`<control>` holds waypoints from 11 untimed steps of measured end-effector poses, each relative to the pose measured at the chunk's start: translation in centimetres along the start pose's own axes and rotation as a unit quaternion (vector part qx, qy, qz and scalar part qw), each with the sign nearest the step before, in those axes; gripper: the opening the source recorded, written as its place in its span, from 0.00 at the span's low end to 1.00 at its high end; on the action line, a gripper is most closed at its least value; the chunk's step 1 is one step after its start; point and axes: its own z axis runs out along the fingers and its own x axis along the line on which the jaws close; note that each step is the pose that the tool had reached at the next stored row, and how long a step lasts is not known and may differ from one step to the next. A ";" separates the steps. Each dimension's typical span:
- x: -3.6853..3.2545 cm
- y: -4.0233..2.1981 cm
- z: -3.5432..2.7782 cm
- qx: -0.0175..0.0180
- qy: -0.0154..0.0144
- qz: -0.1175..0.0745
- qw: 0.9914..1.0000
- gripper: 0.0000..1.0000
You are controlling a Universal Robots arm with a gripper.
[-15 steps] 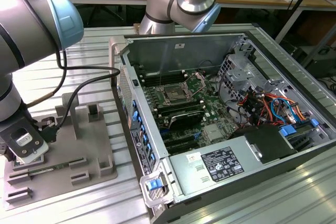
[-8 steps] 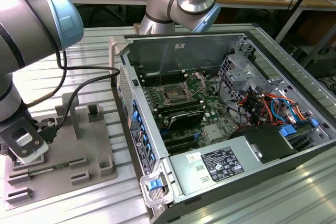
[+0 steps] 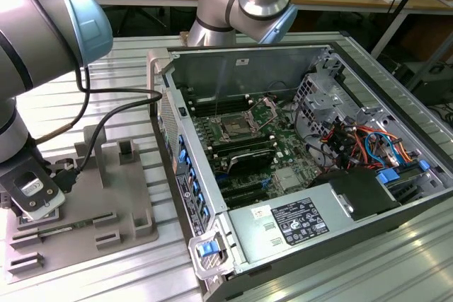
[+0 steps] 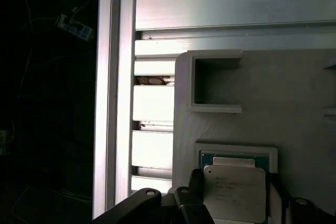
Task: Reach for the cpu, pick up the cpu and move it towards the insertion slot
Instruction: 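Pick up the cpu and move it towards the insertion slot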
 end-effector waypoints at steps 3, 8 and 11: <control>0.00 0.00 -0.01 0.000 0.000 0.000 1.000 0.57; 0.00 0.00 -0.02 0.000 0.000 0.000 1.000 0.55; 0.00 0.00 -0.15 0.003 0.000 0.000 1.000 0.55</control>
